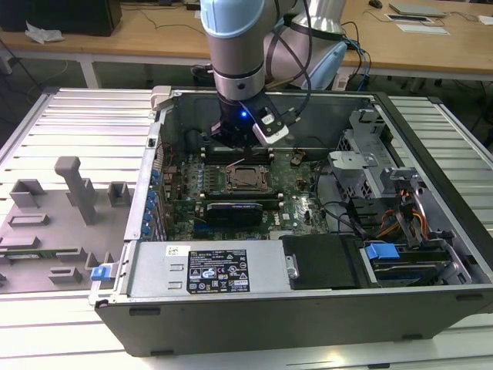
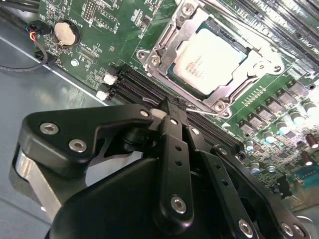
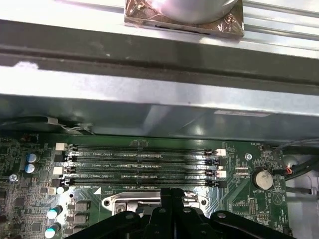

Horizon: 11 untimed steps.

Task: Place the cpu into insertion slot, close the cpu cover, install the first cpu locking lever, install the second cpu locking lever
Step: 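Install the first cpu locking lever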

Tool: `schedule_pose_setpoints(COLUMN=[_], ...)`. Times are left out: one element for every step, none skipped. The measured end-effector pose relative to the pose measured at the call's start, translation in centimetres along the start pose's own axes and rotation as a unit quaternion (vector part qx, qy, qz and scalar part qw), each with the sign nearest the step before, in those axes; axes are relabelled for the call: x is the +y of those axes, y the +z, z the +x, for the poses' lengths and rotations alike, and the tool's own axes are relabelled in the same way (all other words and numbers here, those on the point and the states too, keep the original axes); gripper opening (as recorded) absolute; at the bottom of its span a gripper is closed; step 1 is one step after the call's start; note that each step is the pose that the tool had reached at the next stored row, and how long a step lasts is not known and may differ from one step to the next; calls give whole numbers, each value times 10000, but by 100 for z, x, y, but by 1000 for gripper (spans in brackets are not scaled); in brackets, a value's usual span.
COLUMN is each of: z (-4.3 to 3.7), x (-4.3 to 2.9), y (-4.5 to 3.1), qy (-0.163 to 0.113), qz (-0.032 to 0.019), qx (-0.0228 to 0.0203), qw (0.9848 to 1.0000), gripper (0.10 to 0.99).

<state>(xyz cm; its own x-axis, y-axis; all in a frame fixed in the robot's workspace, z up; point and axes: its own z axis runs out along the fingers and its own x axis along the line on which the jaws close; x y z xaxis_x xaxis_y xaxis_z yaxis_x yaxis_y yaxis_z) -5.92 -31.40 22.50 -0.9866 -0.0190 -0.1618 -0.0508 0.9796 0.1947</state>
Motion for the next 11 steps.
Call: schedule_pose_setpoints(z=[-4, -10, -16, -21, -27, -30, -31, -32, -30, -28, -27], x=[10, 20, 31, 40, 52, 61, 64, 65, 64, 62, 60], y=[6, 12, 18, 23, 31, 36, 40, 46, 59, 71, 80], qy=[0, -1, -2, -2, 1, 11, 29, 81, 216, 322, 383], qz=[3, 8, 13, 18, 26, 32, 37, 47, 70, 87, 98], qx=[1, 0, 1, 1, 0, -1, -5, -16, -42, -63, -75], qw=[10000, 10000, 10000, 10000, 10000, 10000, 10000, 10000, 9997, 9994, 9992], gripper=[106, 106, 106, 106, 106, 106, 106, 106, 106, 106, 106])
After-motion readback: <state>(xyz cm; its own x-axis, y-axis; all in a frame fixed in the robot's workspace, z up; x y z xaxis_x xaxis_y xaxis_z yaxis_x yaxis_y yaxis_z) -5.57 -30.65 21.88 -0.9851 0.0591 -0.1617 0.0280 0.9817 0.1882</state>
